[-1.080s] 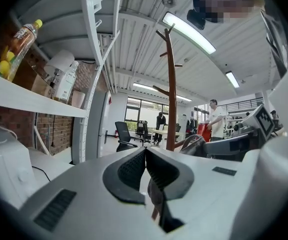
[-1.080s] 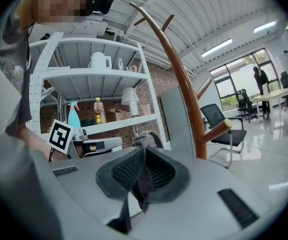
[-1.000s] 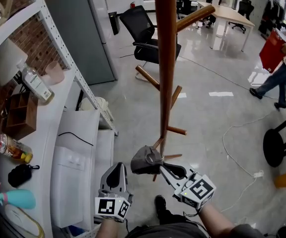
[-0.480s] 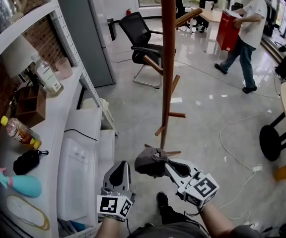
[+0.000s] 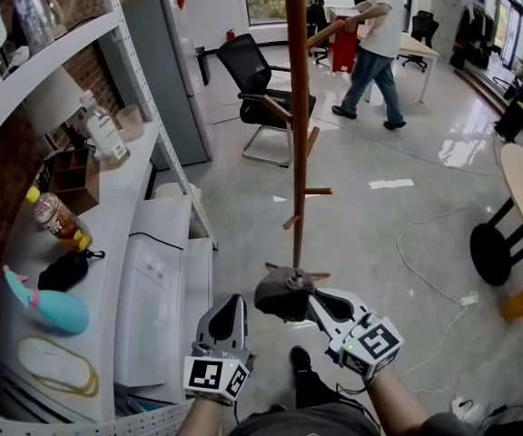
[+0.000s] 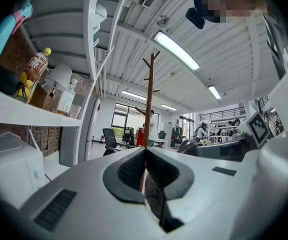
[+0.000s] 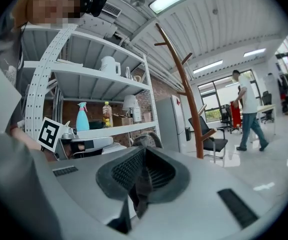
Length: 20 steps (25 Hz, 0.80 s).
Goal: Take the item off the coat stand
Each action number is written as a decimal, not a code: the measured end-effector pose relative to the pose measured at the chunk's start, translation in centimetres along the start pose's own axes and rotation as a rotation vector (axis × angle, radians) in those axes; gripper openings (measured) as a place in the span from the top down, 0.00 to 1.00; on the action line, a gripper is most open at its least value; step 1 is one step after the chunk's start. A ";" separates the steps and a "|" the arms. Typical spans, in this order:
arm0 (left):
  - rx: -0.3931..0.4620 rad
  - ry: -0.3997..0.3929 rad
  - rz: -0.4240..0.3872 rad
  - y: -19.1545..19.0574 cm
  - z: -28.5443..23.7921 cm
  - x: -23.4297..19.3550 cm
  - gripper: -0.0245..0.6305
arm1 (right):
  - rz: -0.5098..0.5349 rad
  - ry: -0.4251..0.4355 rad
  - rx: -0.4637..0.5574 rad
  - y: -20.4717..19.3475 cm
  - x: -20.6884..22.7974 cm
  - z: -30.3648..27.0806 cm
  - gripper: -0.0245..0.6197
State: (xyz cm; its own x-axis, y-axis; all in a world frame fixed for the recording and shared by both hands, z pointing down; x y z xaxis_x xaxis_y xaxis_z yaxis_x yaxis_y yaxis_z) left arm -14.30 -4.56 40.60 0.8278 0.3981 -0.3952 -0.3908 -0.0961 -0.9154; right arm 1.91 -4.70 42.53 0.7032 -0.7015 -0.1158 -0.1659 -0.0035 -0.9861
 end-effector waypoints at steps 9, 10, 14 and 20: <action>0.012 -0.014 0.008 0.0 4.6 2.1 0.95 | 0.013 -0.001 0.005 0.5 -3.6 3.2 0.93; 0.013 -0.014 0.009 -0.1 5.0 2.2 0.95 | 0.016 0.000 0.007 0.4 -3.9 3.5 0.93; 0.018 -0.010 0.015 -0.1 6.2 2.5 0.95 | 0.012 -0.006 0.007 0.6 -4.7 4.3 0.93; 0.025 -0.018 0.014 0.0 7.8 3.2 0.95 | 0.005 -0.012 0.011 1.0 -6.0 5.5 0.93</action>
Point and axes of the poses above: the fingertips, and each gripper's own axes: z backward along the fingers, x to its right, y out of its top, the point moved 2 cm from there along z, backward along the fingers, and after that the axes turned 14 degrees about z, right-handed, at the moved point
